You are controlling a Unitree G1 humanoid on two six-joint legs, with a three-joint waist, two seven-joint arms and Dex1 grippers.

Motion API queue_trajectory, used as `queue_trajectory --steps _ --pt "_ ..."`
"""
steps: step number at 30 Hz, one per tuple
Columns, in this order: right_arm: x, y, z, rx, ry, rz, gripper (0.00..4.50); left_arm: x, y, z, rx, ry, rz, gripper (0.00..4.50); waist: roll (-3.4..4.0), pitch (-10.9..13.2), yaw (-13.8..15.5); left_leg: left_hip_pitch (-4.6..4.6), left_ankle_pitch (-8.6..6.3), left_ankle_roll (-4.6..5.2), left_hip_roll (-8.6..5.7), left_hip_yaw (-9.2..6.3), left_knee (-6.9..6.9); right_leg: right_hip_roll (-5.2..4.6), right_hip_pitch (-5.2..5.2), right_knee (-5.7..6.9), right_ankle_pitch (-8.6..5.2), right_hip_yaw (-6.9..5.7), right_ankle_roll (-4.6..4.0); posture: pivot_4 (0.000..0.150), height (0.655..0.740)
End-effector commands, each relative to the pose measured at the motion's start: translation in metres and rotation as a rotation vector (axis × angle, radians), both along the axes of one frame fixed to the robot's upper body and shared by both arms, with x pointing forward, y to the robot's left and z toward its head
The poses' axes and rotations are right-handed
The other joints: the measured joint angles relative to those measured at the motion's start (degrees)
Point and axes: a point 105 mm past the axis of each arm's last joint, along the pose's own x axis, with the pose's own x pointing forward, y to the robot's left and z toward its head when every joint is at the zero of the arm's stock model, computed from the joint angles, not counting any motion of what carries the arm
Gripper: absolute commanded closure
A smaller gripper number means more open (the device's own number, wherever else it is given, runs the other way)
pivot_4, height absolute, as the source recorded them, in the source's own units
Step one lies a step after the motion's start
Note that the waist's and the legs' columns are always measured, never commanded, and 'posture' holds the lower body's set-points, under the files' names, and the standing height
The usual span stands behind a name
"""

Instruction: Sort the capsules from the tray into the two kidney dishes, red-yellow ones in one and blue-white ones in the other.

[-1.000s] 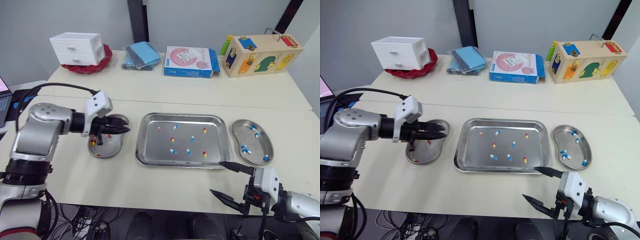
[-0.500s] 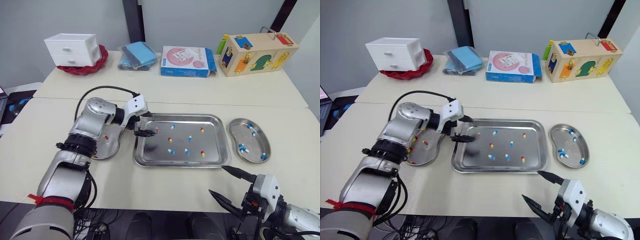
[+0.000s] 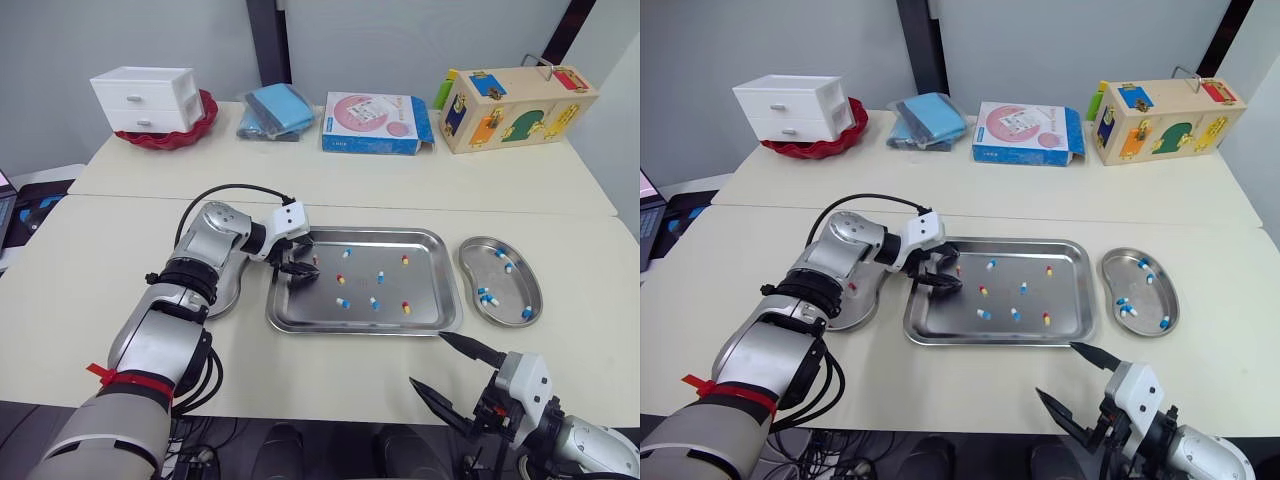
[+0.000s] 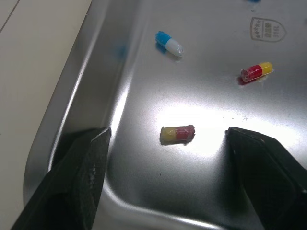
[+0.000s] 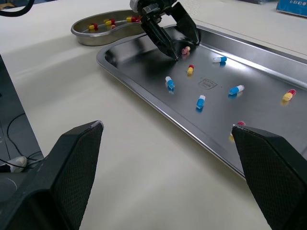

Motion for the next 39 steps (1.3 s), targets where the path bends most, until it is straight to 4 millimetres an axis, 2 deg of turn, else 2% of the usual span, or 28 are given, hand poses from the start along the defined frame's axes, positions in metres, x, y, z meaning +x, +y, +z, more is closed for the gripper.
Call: queue_trajectory --steps 1,5,19,23,33,36,39 --pt "-0.001 0.005 0.009 0.012 -0.037 0.009 0.00 0.000 0.003 0.002 0.013 -0.011 -0.005 1.87 0.00 0.0 0.0 0.00 0.00 0.00 0.00 0.00 0.00 0.00 0.00 0.00 0.00 -0.01 0.00 0.150 0.7400" --pt "-0.001 0.005 0.009 0.011 -0.039 0.009 0.00 0.000 0.004 0.001 0.020 -0.013 -0.004 3.11 0.00 0.0 0.0 0.00 0.00 0.00 0.00 0.00 0.00 0.00 0.00 0.00 0.00 0.00 0.00 0.150 0.7400" --pt "-0.002 0.005 0.006 0.003 -0.036 0.007 0.00 -0.002 0.001 -0.003 0.019 0.001 -0.018 3.11 0.00 0.0 0.0 0.01 0.00 0.00 0.00 0.00 0.00 0.00 0.01 0.00 0.00 -0.01 0.00 0.150 0.7400" --pt "-0.002 0.004 0.005 0.001 -0.034 0.007 0.00 -0.002 0.001 -0.003 0.022 -0.001 -0.020 3.91 0.00 0.0 0.0 0.01 0.00 0.00 0.00 0.00 0.00 0.00 0.01 0.00 0.00 0.00 0.00 0.150 0.7400" --pt "-0.003 0.005 0.002 -0.001 -0.034 0.010 0.00 -0.003 0.004 -0.004 0.023 0.000 -0.017 3.91 0.00 0.0 0.0 0.02 0.00 0.00 0.00 0.00 0.00 0.00 0.01 0.01 0.00 -0.01 0.00 0.150 0.7400" --pt "-0.003 0.006 0.003 0.001 -0.036 0.017 0.00 -0.004 0.004 0.004 0.001 -0.003 -0.030 3.91 0.00 0.0 0.0 0.02 0.00 0.00 0.00 0.00 0.00 0.00 0.01 0.01 0.00 0.00 0.00 0.150 0.7400" --pt "-0.008 0.009 0.006 -0.015 -0.047 0.067 0.00 -0.011 0.012 0.026 -0.036 -0.013 -0.049 3.91 0.01 0.0 -0.2 0.01 0.00 0.00 0.01 0.00 -0.01 0.00 0.01 0.01 0.00 -0.01 0.00 0.150 0.7400"
